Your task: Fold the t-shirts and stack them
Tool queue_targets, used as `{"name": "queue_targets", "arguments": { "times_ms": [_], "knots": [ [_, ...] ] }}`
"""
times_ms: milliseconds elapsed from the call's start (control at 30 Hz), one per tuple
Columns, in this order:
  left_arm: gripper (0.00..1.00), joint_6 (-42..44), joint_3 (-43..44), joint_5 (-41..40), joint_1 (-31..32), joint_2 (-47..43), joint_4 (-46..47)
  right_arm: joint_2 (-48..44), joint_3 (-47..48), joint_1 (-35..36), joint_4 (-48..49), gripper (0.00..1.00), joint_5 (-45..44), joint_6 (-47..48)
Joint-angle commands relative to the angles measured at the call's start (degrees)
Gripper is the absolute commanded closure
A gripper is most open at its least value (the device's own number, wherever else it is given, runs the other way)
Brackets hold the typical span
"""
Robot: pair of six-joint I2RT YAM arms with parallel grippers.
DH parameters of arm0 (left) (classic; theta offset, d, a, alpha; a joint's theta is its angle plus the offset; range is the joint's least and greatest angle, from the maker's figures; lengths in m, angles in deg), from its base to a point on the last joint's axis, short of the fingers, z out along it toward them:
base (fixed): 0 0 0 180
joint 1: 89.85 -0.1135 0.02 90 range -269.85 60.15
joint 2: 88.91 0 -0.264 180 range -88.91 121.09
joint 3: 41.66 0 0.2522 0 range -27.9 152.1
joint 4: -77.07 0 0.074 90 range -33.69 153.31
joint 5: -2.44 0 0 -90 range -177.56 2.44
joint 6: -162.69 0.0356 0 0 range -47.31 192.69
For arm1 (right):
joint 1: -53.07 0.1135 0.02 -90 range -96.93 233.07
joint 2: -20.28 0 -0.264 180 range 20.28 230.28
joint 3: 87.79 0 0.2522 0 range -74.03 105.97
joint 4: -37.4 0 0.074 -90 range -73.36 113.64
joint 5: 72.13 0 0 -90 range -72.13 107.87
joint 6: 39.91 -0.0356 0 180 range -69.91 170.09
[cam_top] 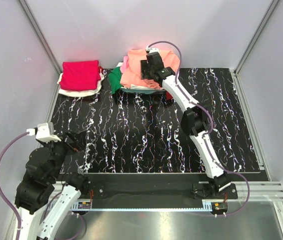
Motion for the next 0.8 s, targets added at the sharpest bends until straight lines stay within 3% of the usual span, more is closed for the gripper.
{"name": "queue_targets", "arguments": {
  "times_ms": [0, 100, 133, 167, 333, 500, 600, 700, 767],
  "knots": [
    [0.01, -0.59, -0.45, -1.30, -0.03, 0.36, 2.35, 1.98, 4.72, 0.73, 3.74, 0.51, -3.01, 0.59],
    [0.01, -0.59, -0.45, -1.30, -0.03, 0.63, 2.52, 0.67, 2.70, 1.26, 6.46, 0.80, -4.24, 1.12],
    [0.01, -0.59, -0.45, -1.30, -0.03, 0.63, 2.52, 0.41, 2.61, 1.26, 6.56, 0.96, -4.07, 1.12],
    [0.01, -0.59, -0.45, -1.22, -0.03, 0.71, 2.52, -0.55, 2.78, 1.17, 6.47, 1.00, -3.45, 1.12],
    [0.01, -0.68, -0.54, -1.39, -0.21, 0.80, 2.52, -8.72, 3.92, 3.01, 8.66, 1.00, 5.49, 3.48],
    [0.01, -0.59, -0.54, -1.04, -0.82, 1.77, 2.70, -27.86, 5.43, 5.30, 14.97, 1.00, 12.63, 0.96],
    [0.01, -0.33, -0.45, -0.25, -1.61, 2.56, 2.88, -41.05, -2.03, 5.04, 17.28, 1.00, 7.57, 1.90],
    [0.01, -0.24, -0.45, -0.07, -1.97, 2.91, 2.96, -53.44, -15.80, 2.15, 17.19, 1.00, -4.47, 3.49],
    [0.01, 0.20, -0.71, 0.62, -1.97, 3.00, 3.23, -61.85, -30.48, -2.50, 16.76, 1.00, -14.23, 1.13]
  ]
}}
